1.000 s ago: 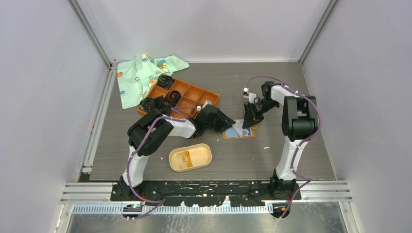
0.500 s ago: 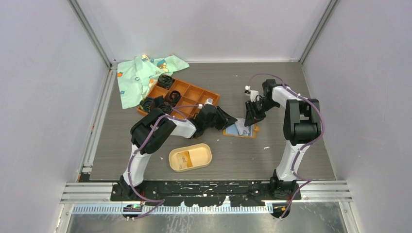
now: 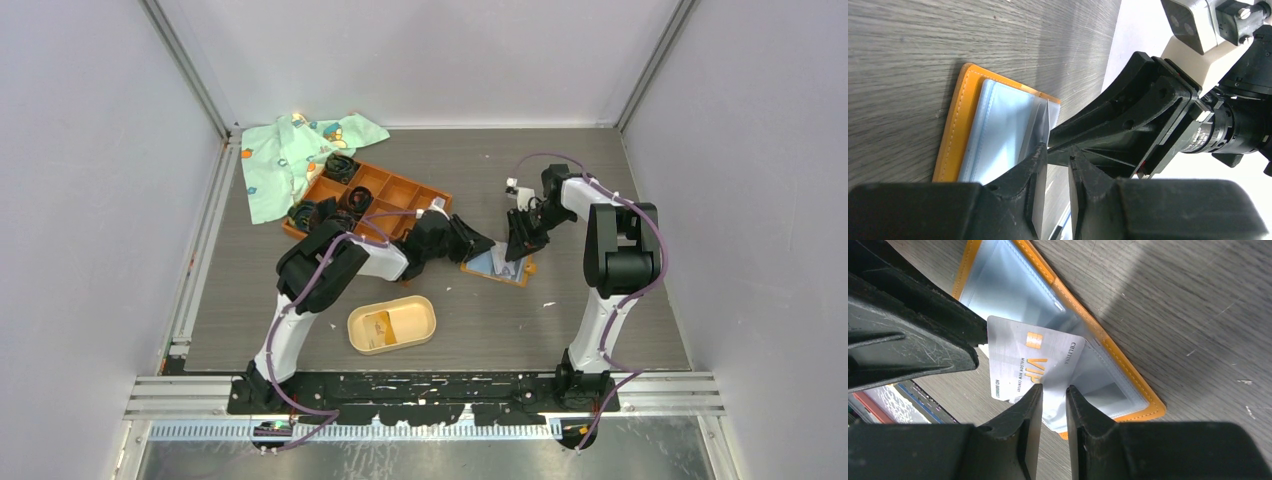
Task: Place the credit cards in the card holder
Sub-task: Insert the credit card into the card holder.
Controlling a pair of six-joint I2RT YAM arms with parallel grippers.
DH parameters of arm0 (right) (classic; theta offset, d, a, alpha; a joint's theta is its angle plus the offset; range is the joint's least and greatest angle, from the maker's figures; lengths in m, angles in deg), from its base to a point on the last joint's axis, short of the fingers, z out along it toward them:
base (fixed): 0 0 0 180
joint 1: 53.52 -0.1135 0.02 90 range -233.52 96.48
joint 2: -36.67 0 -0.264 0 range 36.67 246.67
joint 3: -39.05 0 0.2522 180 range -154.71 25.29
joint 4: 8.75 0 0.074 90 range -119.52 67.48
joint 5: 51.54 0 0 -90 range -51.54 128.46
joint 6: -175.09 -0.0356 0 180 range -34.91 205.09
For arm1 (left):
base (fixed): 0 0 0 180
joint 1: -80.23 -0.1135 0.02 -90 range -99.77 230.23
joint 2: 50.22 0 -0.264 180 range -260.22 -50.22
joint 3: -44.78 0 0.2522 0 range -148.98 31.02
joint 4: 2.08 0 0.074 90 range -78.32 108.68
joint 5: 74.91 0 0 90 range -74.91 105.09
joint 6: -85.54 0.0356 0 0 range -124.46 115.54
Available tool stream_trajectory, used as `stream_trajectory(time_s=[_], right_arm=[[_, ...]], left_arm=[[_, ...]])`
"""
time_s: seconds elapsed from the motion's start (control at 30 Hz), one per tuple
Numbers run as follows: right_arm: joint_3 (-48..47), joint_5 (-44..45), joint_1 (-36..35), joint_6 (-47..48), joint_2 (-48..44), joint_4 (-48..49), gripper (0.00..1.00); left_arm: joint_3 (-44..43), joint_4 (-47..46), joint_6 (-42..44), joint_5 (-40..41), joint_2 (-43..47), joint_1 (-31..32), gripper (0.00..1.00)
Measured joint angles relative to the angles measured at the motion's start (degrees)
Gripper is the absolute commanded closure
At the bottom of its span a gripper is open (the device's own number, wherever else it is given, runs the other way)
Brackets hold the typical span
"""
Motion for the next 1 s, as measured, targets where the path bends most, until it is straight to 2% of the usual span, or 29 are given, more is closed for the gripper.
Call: stream_trajectory(time_s=[1.0], right_arm=[[-0.13, 0.42, 0.52, 0.09, 0.13, -1.57, 0.71]], left_arm=[[-4.11, 4.22, 5.97, -2.56, -0.96, 0.94, 0.88]])
